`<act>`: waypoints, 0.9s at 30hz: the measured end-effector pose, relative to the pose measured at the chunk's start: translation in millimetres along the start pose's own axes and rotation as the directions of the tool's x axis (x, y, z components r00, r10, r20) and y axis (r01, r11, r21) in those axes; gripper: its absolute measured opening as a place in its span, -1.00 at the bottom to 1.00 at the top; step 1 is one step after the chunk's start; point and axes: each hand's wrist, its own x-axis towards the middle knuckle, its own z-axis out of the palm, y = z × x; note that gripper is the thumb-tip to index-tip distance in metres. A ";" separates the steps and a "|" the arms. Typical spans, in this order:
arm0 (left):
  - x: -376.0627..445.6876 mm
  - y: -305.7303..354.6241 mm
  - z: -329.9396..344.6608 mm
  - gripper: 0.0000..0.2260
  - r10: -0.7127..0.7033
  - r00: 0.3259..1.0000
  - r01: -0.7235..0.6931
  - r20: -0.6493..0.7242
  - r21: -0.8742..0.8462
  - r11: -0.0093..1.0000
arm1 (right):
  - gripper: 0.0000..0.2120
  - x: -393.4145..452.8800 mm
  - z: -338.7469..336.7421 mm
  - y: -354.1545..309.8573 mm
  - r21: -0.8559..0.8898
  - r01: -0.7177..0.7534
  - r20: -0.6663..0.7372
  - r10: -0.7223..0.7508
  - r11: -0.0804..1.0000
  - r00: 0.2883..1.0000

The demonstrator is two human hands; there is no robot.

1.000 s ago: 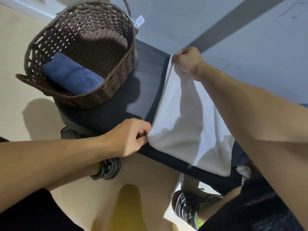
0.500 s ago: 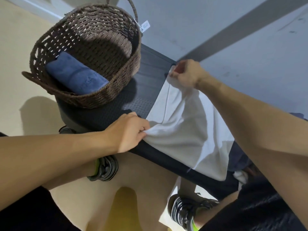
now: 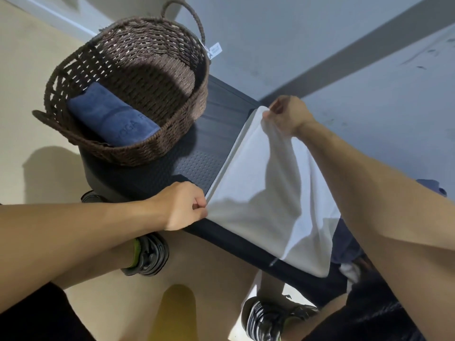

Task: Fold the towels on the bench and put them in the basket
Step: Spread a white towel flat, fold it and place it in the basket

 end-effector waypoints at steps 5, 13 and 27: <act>4.8 2.0 -4.9 -0.76 -0.034 0.999 0.034 0.036 0.010 0.999 | -0.93 1.9 25.6 1.7 0.126 -0.107 -0.057 0.115 0.986 0.992; 6.2 8.3 -7.5 -0.73 -0.283 0.959 0.273 -0.008 -0.238 0.932 | -0.94 1.8 29.9 -5.4 0.116 -0.154 -0.071 0.163 0.981 0.984; 11.8 5.1 -7.4 -0.92 -0.375 0.922 0.378 0.092 -0.413 0.828 | -0.75 19.1 6.6 -18.5 -0.186 -0.042 0.167 0.073 0.982 0.983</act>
